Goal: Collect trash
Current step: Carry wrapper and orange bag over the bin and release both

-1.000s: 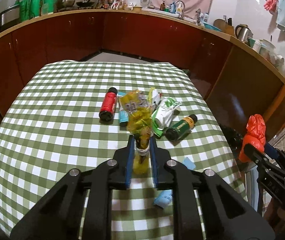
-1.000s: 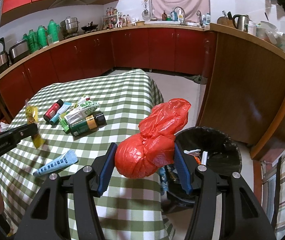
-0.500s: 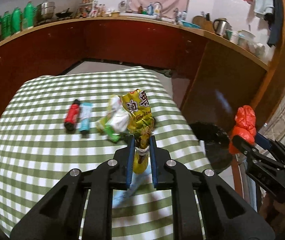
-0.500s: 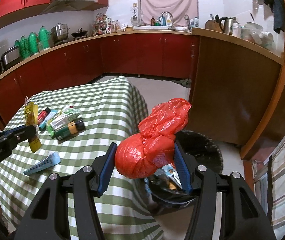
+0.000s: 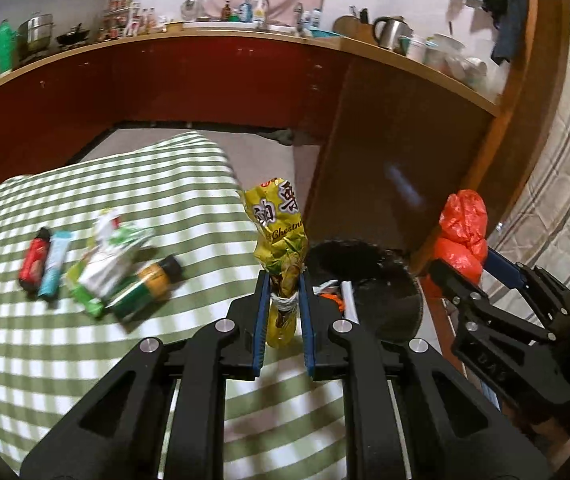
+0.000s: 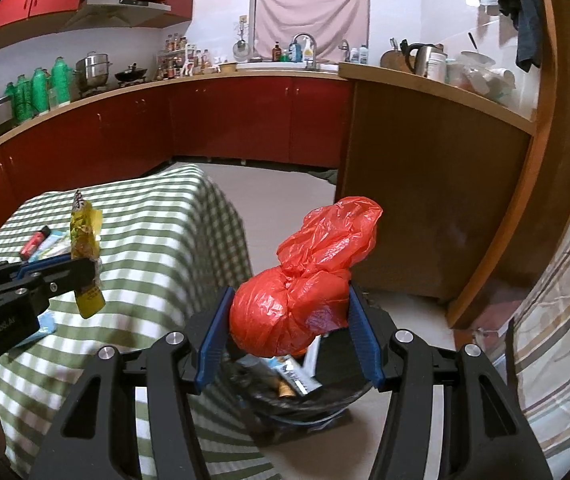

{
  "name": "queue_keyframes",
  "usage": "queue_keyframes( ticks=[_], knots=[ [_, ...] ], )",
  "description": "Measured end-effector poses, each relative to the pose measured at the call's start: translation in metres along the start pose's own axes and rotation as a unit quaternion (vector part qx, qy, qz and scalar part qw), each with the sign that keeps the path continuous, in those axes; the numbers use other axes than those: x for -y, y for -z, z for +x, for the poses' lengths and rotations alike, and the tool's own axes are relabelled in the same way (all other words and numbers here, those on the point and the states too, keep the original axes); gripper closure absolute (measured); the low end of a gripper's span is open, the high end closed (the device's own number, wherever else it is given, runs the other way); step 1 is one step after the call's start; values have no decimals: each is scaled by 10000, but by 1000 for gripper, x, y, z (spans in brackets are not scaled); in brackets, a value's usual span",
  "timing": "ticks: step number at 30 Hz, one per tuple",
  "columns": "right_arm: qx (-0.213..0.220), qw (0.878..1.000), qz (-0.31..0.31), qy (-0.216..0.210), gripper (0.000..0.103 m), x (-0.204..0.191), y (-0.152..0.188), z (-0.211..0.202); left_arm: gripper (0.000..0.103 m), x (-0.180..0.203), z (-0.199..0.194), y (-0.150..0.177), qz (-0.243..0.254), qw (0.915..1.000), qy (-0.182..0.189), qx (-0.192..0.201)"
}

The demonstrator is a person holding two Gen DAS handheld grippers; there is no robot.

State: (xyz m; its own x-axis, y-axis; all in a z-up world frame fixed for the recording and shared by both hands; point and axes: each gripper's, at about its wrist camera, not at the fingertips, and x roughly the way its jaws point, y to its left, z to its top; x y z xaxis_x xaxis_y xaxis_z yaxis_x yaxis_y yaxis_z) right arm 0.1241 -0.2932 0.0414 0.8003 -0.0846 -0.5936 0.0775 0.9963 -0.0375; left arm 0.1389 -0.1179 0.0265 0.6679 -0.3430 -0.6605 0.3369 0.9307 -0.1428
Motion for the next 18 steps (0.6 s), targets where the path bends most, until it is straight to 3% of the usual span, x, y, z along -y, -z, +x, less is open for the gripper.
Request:
queue_keyframes(
  ticks=[18],
  knots=[
    [-46,9999,-40,113,48,42,-1,37,89,56,78,-17,433,9978,205,-466]
  ],
)
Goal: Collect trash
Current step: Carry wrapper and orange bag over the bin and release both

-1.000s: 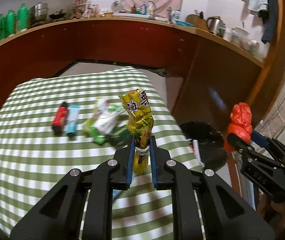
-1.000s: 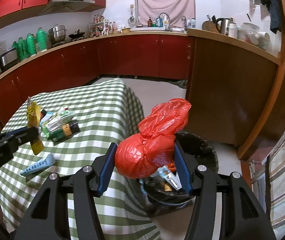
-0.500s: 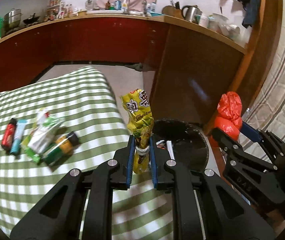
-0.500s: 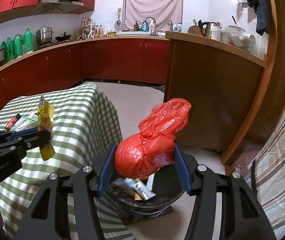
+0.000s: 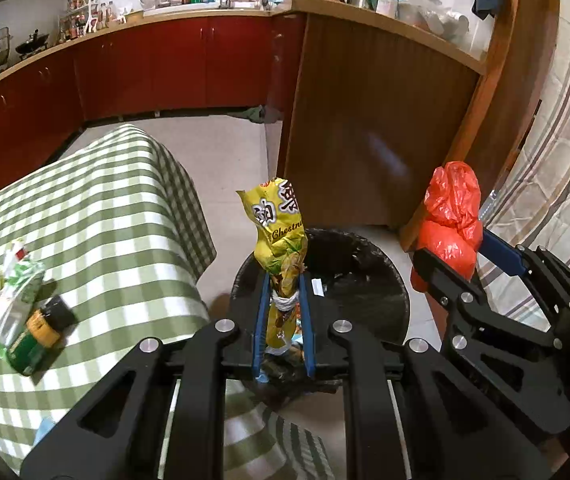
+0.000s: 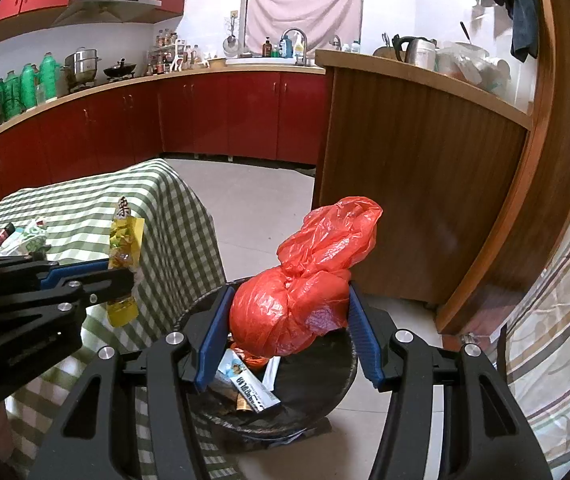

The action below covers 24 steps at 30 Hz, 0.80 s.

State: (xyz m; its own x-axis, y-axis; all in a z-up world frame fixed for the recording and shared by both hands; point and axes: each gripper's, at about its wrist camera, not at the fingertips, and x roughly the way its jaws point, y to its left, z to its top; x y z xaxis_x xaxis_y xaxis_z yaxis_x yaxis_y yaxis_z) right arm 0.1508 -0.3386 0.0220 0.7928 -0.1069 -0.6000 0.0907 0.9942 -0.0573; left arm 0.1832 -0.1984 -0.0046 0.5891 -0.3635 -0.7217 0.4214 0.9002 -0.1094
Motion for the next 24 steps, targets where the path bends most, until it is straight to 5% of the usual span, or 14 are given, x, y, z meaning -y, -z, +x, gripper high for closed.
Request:
queue_keyframes(
  ticks=[7,13,17,24],
  knots=[
    [-75,9999,-54,-117,41,10,1,19,87,6,23,-5,-4,9998,1,-212],
    [-90,10000,5,1,38,17,6,22,74,5,28,-3,-73,9996,-75,-252],
    [-88,9999,102,11,38,19,9,15,50,4,21,-4,-158,9997,-131,-153],
    [-131,9995,253,-104,38,9,15,-4,50,-7,-10,8,-142,9997,-179,-34]
  ],
)
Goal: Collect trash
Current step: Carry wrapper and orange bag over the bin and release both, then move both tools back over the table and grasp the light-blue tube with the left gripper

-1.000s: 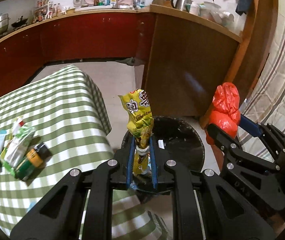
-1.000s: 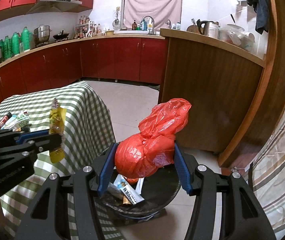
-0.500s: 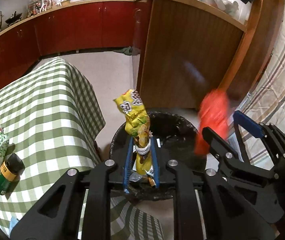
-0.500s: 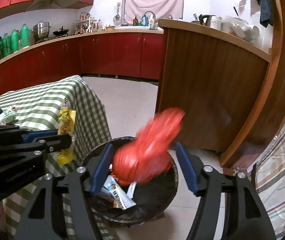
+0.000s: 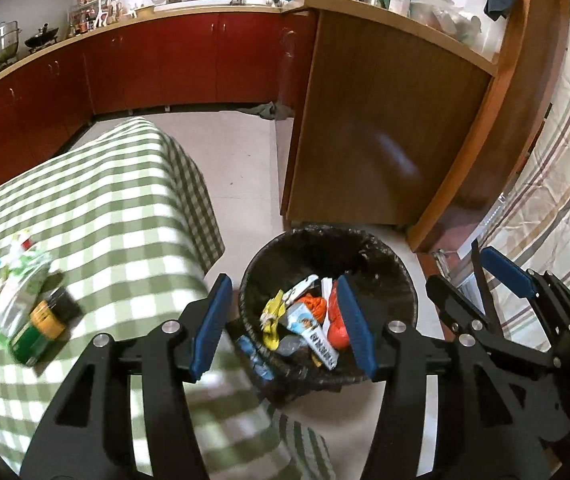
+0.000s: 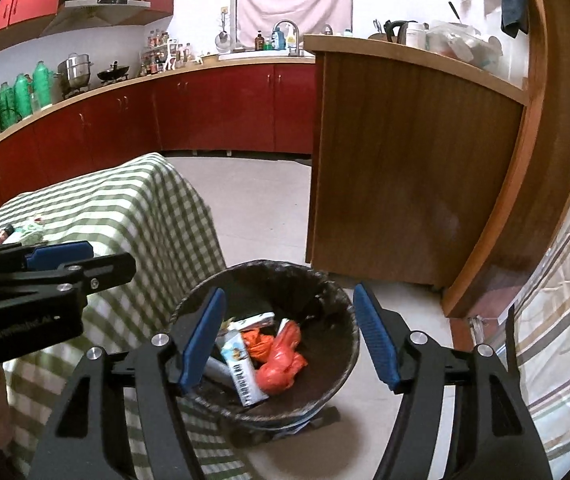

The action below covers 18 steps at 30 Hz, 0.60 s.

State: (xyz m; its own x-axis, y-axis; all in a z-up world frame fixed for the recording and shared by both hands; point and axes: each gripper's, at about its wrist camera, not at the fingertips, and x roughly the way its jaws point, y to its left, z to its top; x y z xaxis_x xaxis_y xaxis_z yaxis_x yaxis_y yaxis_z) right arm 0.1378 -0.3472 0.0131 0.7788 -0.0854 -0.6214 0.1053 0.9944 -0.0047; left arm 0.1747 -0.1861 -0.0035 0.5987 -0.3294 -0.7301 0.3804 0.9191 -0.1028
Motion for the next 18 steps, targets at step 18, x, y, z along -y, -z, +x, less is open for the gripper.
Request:
queue_keyframes(
  ticks=[18],
  knots=[
    [-125,9977,-154,-642,38,-84,15,-49,45,-100,-102,79,-588,9958,-703,-10]
  ],
)
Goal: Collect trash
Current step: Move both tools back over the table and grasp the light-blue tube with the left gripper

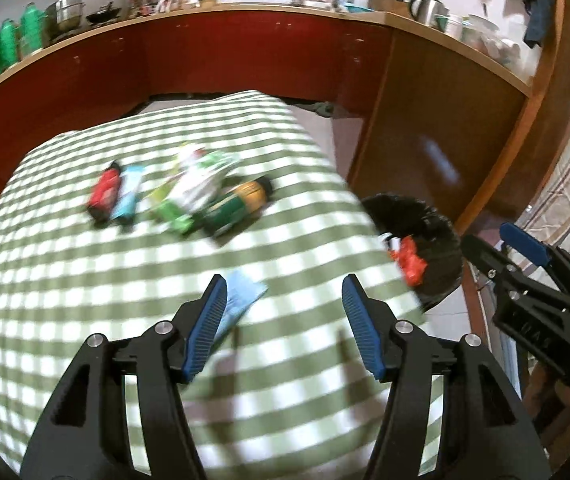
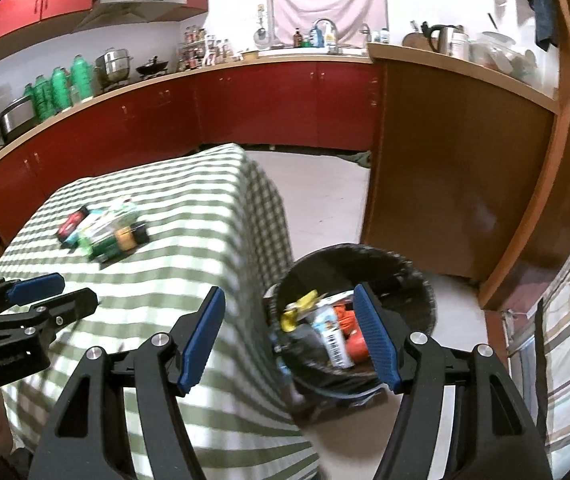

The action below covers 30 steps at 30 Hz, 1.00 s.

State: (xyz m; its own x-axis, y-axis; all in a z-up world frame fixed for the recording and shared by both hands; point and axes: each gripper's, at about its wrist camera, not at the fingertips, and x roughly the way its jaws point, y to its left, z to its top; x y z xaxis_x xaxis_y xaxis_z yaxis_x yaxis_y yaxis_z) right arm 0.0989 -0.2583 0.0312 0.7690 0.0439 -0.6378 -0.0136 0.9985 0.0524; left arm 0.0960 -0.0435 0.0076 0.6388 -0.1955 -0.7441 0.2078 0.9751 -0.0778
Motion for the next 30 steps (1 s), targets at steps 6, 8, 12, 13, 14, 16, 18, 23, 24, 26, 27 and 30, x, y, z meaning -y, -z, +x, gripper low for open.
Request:
queue_keyframes(
  ticks=[6,8,12,13,14,16,18,23,24,26,27,30],
  knots=[
    [-60,9998,-123,-144,38,-32,9,-8,44,-31,-15,19,-211,9996,-178,-13],
    [-88,9996,-171,-183,38,-40,11,-8,45,-35,-16,24,-234,9995,-211,-39],
    [-156,9993,-248,-227,38,-51,17,-8,45,-43,-12,28,-244,9994,-232,-88],
    [-167,9993,-260,-230,38,-54,18,-7,45,-43,-10,28,-245,9994,-223,-107],
    [-177,9992,-272,-233,38,-55,18,-6,45,-43,-7,27,-243,9994,-209,-131],
    [-193,9991,-292,-227,38,-56,17,-4,45,-42,-2,26,-213,9995,-186,-168],
    [-210,9991,-291,-221,38,-57,17,-3,45,-41,4,23,-170,9995,-156,-193],
    [-236,9991,-285,-216,38,-56,16,0,51,-33,16,19,93,9995,-192,-233],
    [-241,9991,-290,-219,38,-57,16,1,52,-32,17,18,136,9995,-187,-229],
    [-248,9990,-311,-222,38,-58,16,2,62,-31,17,18,176,9994,-185,-215],
    [-252,9989,-316,-226,38,-59,16,3,66,-31,18,18,202,9994,-202,-204],
    [-270,9987,-345,-246,38,-63,15,6,84,-28,17,21,389,9988,-281,-131]
  ],
)
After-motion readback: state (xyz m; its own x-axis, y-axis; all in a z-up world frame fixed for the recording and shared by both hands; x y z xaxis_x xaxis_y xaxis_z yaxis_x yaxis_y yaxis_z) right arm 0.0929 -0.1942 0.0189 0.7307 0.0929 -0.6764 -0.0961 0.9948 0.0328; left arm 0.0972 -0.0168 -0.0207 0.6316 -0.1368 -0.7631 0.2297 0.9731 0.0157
